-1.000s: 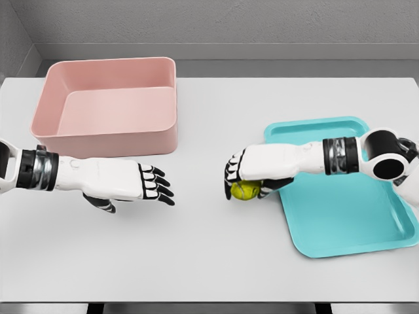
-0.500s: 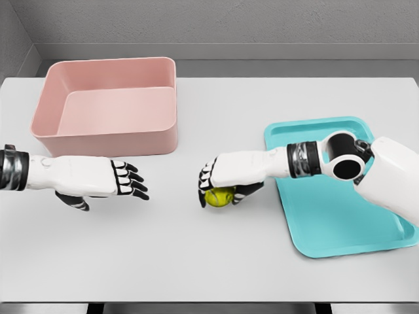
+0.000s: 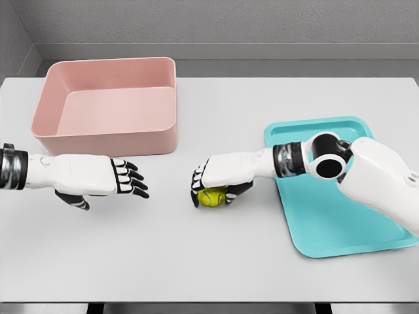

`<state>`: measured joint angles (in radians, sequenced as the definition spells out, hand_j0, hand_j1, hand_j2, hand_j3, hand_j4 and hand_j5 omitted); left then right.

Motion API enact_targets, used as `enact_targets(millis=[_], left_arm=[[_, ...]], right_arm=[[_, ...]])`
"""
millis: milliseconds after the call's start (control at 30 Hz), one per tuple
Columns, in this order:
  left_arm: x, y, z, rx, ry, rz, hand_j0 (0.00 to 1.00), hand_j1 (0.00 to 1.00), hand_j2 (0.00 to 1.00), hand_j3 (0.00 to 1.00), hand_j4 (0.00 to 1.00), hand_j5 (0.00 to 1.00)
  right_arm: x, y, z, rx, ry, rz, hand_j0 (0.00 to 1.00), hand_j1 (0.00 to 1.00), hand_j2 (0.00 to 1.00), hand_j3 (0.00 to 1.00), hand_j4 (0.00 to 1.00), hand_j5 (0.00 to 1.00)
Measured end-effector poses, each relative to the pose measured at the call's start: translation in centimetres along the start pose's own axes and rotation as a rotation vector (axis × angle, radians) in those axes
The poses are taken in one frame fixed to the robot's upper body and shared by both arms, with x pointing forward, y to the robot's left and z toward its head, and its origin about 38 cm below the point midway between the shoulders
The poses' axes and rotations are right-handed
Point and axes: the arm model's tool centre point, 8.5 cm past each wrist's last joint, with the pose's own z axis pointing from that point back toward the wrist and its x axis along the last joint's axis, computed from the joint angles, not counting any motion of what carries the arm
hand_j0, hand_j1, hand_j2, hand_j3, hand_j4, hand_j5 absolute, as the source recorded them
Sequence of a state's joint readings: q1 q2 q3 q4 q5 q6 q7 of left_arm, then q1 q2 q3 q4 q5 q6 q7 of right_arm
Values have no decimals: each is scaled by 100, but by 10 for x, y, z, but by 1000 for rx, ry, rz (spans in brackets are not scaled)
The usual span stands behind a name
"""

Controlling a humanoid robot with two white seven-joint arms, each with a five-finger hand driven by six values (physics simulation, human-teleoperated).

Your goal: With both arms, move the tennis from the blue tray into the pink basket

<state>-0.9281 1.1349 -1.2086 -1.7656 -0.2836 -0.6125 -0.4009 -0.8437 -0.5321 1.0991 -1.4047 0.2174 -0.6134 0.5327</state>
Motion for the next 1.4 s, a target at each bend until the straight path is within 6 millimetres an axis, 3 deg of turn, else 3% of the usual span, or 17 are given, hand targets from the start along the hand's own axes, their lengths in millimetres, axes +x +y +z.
enact_targets(millis=[167,233,267,533,633,700,767,833,1033,1200,1400], left_arm=[[0,0,0,3,0,2,100,100,100,100,100,100],[0,0,0,4,0,2,100,100,100,100,100,100],[0,1,0,5,0,2,100,100,100,100,100,100],[0,2,1,10,1,0,100,100,100,100,100,100],[-1,4,0,18,0,0,100,100,100,100,100,100],[0,7,0,45,-5,5,100,100,100,100,100,100],[1,10,-2,89,-15,17,100,100,100,100,100,100],[3,15,-7,137,-32,23,100,100,100,100,100,100],[20,54,-53,257,-161,-19,100,100,100,100,100,100],[31,82,-78,278,-214,-124,100,100,100,100,100,100],[37,81,-96,169,-220,-213,100,100,100,100,100,100]], right_arm=[[-2,3,-2,6,3,-7,63,63,63,63,63,63],[-2,3,-2,8,4,-7,87,87,87,87,87,87],[-2,3,-2,8,3,-7,95,95,95,95,95,95],[0,-1,-4,3,-5,2,100,100,100,100,100,100],[-4,-24,7,-18,17,46,100,100,100,100,100,100],[-13,-32,31,-31,69,60,100,100,100,100,100,100],[-24,-47,69,-49,152,87,100,100,100,100,100,100],[-33,-50,102,-78,225,88,100,100,100,100,100,100],[-45,-61,183,-339,384,114,100,100,100,100,100,100],[-47,-48,223,-358,471,109,100,100,100,100,100,100],[-46,-47,244,-371,515,115,100,100,100,100,100,100]])
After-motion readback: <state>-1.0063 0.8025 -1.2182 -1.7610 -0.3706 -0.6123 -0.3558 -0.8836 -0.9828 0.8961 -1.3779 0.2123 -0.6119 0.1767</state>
